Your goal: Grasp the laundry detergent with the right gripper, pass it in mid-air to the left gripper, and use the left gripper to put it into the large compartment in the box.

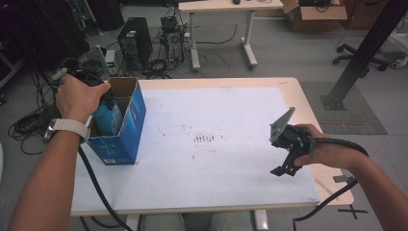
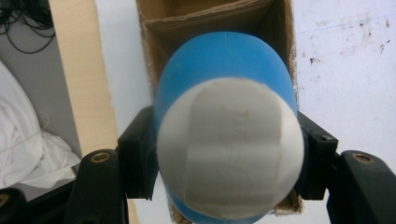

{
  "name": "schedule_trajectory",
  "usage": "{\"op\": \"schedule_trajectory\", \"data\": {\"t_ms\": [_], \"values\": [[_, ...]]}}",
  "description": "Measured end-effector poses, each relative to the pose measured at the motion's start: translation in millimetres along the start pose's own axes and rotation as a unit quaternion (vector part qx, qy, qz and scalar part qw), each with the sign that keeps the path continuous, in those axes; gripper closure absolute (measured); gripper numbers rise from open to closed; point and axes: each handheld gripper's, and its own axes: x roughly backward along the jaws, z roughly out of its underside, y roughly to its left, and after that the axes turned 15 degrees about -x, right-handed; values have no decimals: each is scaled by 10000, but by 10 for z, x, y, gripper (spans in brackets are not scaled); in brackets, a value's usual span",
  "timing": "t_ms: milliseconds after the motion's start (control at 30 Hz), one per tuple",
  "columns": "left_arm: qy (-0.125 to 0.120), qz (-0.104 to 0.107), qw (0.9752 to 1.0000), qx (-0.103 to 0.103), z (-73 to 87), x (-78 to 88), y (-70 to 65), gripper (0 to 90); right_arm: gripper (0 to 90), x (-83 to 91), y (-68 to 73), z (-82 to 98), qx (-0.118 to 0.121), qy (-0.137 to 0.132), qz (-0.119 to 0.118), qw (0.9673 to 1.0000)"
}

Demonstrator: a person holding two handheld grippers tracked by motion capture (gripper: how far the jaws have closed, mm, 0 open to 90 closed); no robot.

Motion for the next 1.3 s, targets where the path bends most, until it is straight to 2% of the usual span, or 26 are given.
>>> {"op": "schedule_trajectory", "data": {"t_ms": [833,1000,1133,1300], "values": [[113,42,9999,72,60,-433,-28,378,59,11,-34,5,-105,-79,5,9999],[103,48,9999,54,73,-477,-31,378,61,3,-29,2,-83,-53,-10,10000],[201,38,9998,-5,69,-519,-47,378,61,-2,-31,-1,-93,-59,-5,9999],[175,49,9998,27,76,-563,-42,378,62,-11,-23,-5,-83,-65,-35,9999]]}}
